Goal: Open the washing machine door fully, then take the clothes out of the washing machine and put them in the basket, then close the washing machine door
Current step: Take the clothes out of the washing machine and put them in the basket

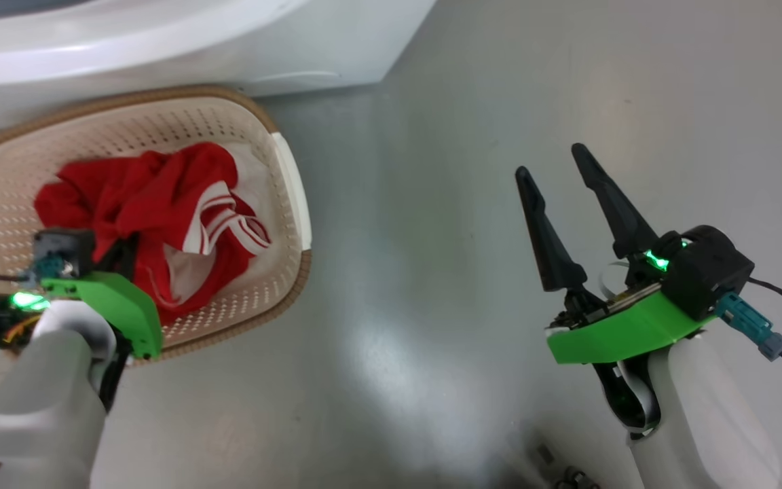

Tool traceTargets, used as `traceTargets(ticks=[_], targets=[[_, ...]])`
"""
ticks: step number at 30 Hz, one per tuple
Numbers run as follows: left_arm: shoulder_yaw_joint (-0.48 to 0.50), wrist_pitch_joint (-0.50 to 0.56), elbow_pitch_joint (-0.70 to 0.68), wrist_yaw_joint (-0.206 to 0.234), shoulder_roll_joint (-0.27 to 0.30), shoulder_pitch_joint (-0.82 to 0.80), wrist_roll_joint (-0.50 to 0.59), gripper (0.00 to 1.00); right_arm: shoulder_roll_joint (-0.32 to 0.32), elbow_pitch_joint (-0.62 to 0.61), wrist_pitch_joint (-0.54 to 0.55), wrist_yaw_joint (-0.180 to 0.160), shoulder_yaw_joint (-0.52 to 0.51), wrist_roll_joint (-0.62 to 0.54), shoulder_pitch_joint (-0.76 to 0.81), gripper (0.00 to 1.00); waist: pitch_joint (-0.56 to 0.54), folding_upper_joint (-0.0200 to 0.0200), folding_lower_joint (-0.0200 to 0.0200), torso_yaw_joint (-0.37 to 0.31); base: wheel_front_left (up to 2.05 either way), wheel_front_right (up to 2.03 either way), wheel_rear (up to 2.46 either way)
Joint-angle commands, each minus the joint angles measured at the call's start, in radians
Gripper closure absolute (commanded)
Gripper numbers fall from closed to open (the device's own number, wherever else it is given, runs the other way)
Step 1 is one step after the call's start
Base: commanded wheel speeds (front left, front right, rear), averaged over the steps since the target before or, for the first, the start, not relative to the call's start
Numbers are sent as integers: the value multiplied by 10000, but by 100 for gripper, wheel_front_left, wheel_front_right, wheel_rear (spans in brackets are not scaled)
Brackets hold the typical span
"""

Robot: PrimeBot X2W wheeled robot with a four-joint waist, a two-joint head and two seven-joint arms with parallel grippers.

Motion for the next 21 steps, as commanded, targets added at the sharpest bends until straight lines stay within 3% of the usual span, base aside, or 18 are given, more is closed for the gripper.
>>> traceTargets(ticks=[1, 4, 5, 6, 7, 8, 9, 21], targets=[[47, 18, 117, -28, 457, -129, -220, 100, 82, -269, -48, 16, 231, -83, -2, 0, 305, 0, 0, -237, 0, 0, 0], [-222, 163, 385, -28, 533, -330, -631, 100, 111, -265, -48, 16, 265, -91, -42, 0, 361, 0, 0, -294, 0, 0, 0], [-286, 154, 441, -28, 550, -379, -754, 89, 118, -260, -48, 16, 265, -94, -52, 0, 364, 0, 0, -300, 0, 0, 0], [-347, 125, 468, -28, 560, -413, -871, 67, 124, -250, -48, 16, 256, -101, -55, 0, 350, 0, 0, -295, 0, 0, 0], [-414, 95, 486, -28, 567, -438, -979, 53, 129, -240, -48, 16, 242, -108, -56, 0, 336, 0, 0, -285, 0, 0, 0], [-474, 66, 499, -28, 571, -448, -1094, 18, 134, -229, -48, 16, 225, -114, -55, 0, 313, 0, 0, -271, 0, 0, 0], [-520, 34, 509, -28, 576, -448, -1214, 0, 138, -215, -48, 16, 213, -120, -50, 0, 282, 0, 0, -253, 0, 0, 0], [-1024, -227, -151, -29, 667, -202, -2627, 0, 139, 6, -48, 16, 108, -158, 68, 0, -251, 0, 0, 147, 0, 0, 0]])
